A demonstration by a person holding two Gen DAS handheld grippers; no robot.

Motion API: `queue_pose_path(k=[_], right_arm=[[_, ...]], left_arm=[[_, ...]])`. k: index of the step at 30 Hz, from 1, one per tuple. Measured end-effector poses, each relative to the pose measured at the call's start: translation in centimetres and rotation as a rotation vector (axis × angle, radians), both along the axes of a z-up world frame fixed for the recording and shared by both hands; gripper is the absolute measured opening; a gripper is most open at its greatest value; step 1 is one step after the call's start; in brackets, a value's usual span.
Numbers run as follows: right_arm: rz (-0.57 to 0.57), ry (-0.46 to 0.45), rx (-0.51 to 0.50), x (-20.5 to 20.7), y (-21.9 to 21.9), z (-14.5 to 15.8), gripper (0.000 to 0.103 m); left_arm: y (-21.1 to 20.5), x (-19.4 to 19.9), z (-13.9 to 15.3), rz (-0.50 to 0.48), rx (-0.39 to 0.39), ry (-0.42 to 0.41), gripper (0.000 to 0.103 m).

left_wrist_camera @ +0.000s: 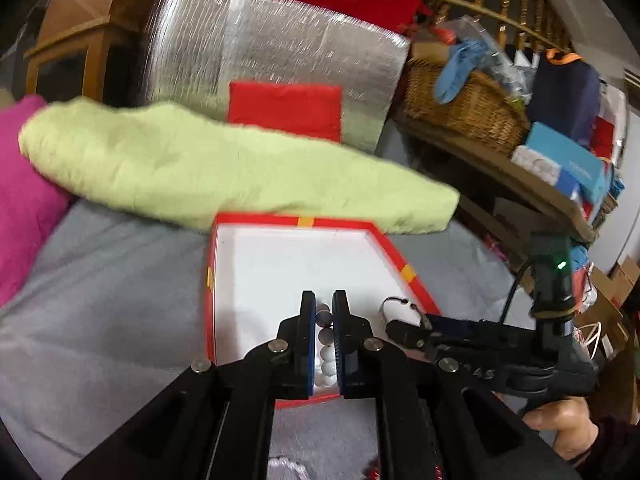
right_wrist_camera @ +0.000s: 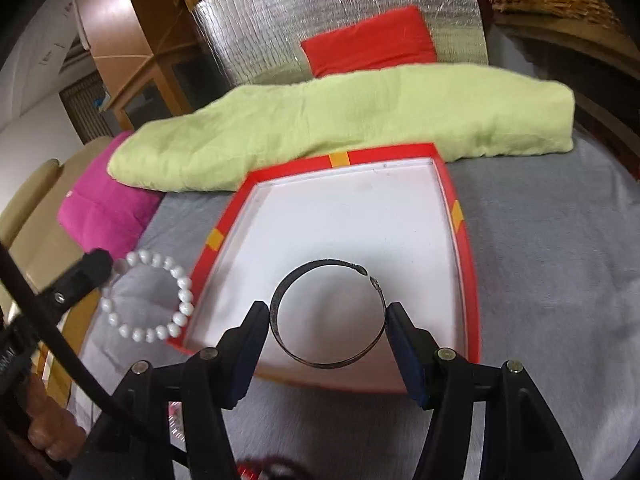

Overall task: Organize jewelry
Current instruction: 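Carry both bracelets into the red box and open both tools, then reach the right tool to the black hair tie and grasp it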

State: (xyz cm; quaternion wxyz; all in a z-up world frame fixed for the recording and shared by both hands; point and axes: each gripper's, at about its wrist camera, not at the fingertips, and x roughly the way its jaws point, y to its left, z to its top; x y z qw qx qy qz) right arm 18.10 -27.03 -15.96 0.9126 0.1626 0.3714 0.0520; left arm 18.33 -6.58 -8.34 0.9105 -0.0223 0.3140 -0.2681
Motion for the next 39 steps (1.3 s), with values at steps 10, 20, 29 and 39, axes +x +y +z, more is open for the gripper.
queue_pose_path(k=[10, 20, 29, 39], right_arm=[[-0.023, 0.037, 0.049, 2.2, -0.5, -1.7, 0.072], [-0.089, -0.015, 0.108, -1.5, -3.6, 0.5, 0.073], [-0.066, 0.061, 0.054, -5.1, -6.2, -0.5, 0.073], [0.026, 0.112, 0.090, -10.0, -6.9, -1.4, 0.058]], left_arm=[[0.5, 2.1, -3.7, 0.057, 0.097, 0.059, 0.017], [0.7, -0.3, -3.1, 0.017, 0.144, 0.027, 0.031], [-0.8, -5.1, -3.7, -0.163, 0.189, 0.042, 0.046], [-4.2, -10.2, -6.2, -0.338, 0.290, 0.049, 0.046]])
